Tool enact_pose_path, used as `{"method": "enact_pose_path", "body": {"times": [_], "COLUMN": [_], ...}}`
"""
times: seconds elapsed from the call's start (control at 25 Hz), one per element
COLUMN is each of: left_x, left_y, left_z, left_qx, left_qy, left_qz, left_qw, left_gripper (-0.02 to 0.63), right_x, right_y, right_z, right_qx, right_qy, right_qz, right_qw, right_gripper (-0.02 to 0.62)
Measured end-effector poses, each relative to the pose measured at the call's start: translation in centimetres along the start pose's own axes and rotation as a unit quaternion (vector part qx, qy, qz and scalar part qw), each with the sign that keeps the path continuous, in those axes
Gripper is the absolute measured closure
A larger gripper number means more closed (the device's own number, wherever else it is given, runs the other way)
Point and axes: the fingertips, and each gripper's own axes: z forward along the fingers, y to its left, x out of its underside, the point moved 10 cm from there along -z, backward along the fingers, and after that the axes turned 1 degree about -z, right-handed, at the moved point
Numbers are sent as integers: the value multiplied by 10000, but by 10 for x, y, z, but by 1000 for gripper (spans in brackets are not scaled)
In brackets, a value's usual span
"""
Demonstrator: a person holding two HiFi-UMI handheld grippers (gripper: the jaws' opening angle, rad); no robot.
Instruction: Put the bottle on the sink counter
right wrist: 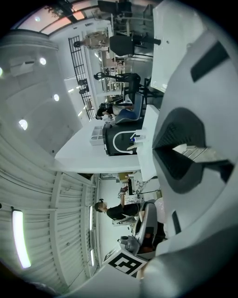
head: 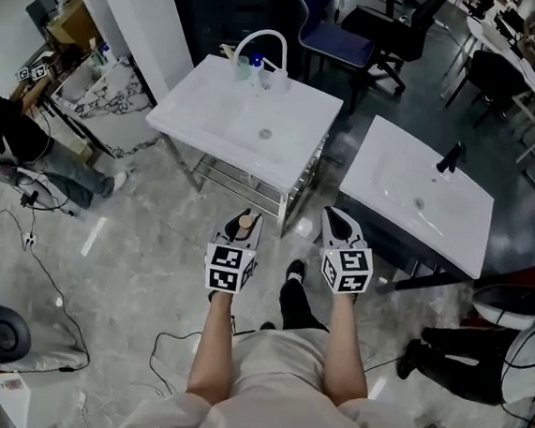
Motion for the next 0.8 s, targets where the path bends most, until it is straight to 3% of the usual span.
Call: {"method": "enact_pose_path", "body": {"times": [0.8], "left_x": [-69], "left_y": [50], "left_z": [124], "left_qx": [-264], "left_qy": [-21], "left_qz": [-230], "left_qw": [9994], "left_gripper": [495], "right_x": [-44], "right_y": [-91], "right_z": [135], "right_qx": [-249], "right_qy": [-191], "right_qz": [221], "right_qw": [9993], "right_gripper": [591]}}
